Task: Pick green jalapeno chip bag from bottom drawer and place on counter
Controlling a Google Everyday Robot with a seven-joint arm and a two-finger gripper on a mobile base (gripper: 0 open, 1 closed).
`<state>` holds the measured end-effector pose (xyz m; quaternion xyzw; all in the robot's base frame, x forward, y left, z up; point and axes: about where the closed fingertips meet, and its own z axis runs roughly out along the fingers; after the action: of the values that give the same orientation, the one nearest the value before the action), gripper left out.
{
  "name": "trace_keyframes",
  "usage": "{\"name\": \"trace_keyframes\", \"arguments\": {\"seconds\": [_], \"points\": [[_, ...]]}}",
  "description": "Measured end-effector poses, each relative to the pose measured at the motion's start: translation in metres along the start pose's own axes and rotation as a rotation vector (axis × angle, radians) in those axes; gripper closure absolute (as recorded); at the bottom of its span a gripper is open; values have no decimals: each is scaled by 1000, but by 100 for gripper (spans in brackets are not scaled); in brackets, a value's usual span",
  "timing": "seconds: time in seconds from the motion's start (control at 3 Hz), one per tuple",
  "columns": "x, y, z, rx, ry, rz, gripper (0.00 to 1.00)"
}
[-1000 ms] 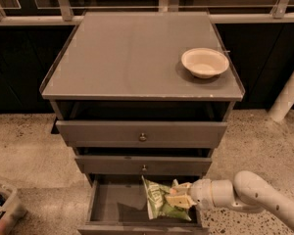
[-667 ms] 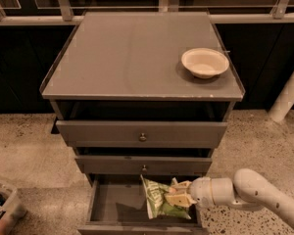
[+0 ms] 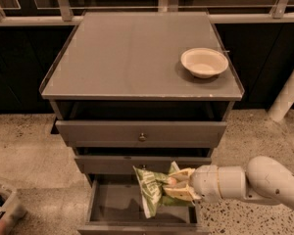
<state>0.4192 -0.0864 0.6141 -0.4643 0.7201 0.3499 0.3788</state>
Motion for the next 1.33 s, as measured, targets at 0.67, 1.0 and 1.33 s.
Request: {"name": "trace_keyframes", "arguments": {"seconds": [0.67,1.0,1.33], "points": [[-61,22,-27,51,12,-134,100],[-64,23,-25,29,-1,-140,100],[-103,26,-49,67,-5,-233,100]]}}
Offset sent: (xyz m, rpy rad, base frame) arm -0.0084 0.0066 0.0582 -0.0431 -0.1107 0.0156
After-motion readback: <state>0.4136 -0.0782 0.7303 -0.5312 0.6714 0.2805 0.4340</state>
